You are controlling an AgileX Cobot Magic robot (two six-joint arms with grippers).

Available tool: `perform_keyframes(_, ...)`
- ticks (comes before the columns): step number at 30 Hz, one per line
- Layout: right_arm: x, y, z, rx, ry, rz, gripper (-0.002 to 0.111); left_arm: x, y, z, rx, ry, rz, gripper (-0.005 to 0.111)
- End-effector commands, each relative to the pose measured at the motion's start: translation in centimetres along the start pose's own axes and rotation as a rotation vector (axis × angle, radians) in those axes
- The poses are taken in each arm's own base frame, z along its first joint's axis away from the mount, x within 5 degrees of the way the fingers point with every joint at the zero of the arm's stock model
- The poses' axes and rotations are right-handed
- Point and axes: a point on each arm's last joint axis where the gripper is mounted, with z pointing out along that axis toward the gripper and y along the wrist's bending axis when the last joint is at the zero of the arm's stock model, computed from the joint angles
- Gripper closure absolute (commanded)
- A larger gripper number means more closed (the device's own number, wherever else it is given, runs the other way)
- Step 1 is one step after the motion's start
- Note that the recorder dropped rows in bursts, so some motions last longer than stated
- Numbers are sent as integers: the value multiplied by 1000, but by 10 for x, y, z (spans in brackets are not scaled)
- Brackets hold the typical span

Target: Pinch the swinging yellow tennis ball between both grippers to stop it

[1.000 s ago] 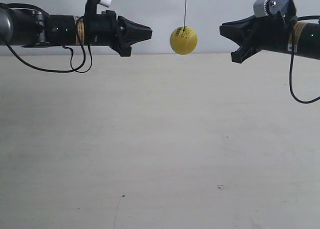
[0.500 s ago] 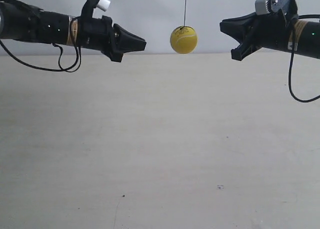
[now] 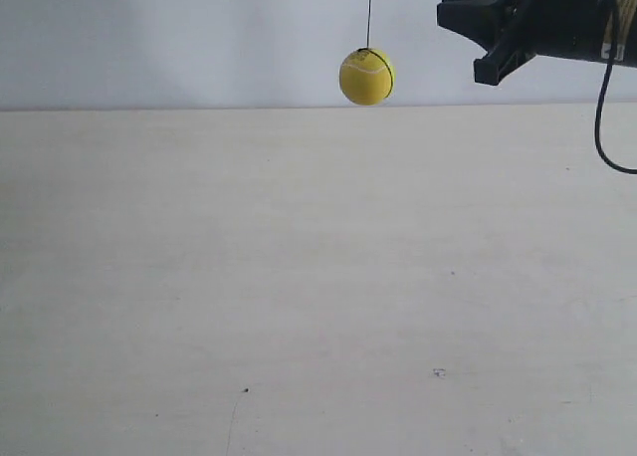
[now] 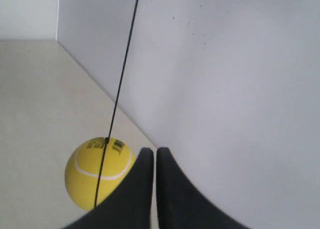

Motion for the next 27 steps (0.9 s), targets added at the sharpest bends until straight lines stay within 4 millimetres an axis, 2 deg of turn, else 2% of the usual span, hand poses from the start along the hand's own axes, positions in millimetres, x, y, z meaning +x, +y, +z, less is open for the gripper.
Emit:
perform_keyframes(1,-25,2,-9,7,-38,-22,108,-48,-17,-51,-193,-55,45,102)
perform_keyframes(6,-65,0,-28,132,-32,-76,108,-86,-38,-116,-506,-120,77,102)
perform_keyframes(9,-97,-1,-47,275,-32,-84,108,-94,-49,-150,-691,-143,83,102)
perform_keyframes(10,-118,-1,-62,372,-44,-85,108,-99,-58,-170,-788,-165,89,102)
perform_keyframes(11,-130,1,-71,419,-61,-79,108,-101,-61,-182,-855,-175,89,102)
perform_keyframes(12,-154,8,-88,489,-98,-87,108,-109,-72,-205,-949,-213,97,102)
perform_keyframes(13,-163,11,-96,523,-106,-82,108,-112,-78,-216,-996,-232,99,102)
perform_keyframes(14,-183,20,-116,600,-132,-67,108,-118,-90,-236,-1061,-274,107,102)
perform_keyframes(15,-191,24,-123,626,-147,-59,108,-121,-99,-248,-1092,-299,112,102)
perform_keyframes(16,-206,32,-144,721,-162,-40,108,-124,-113,-264,-1122,-335,127,102)
perform_keyframes(17,-218,43,-164,802,-177,-29,108,-126,-136,-285,-1145,-393,149,102)
perform_keyframes(18,-222,50,-173,834,-184,-30,108,-125,-144,-292,-1150,-411,155,102)
perform_keyframes(19,-225,65,-188,869,-194,-38,108,-127,-163,-309,-1164,-466,175,102)
perform_keyframes(20,-225,77,-198,878,-205,-47,108,-127,-174,-319,-1172,-497,186,102)
perform_keyframes(21,-222,94,-209,882,-219,-55,108,-127,-193,-334,-1172,-555,199,102)
perform_keyframes(22,-219,105,-216,883,-233,-51,108,-124,-202,-340,-1163,-592,174,102)
perform_keyframes(23,-213,122,-227,879,-267,-25,108,-114,-220,-351,-1148,-658,125,102)
perform_keyframes(27,-187,163,-244,839,-323,-7,108,-76,-244,-348,-1145,-652,108,102)
